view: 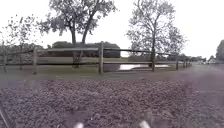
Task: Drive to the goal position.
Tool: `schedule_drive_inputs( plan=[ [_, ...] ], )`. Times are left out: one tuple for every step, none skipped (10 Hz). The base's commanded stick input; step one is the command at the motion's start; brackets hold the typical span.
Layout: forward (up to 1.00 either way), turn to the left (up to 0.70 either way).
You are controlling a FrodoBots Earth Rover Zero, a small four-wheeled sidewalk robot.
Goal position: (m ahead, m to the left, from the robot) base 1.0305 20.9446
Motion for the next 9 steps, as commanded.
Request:
schedule_drive_inputs(
  plan=[
    [0.0,0.7],
    [0.0,0.7],
    [0.0,0.7],
    [0.0,0.7],
    [0.0,0.7],
    [0.0,0.7],
    [0.0,0.7],
    [0.0,0.7],
    [0.0,0.7]
  ],
)
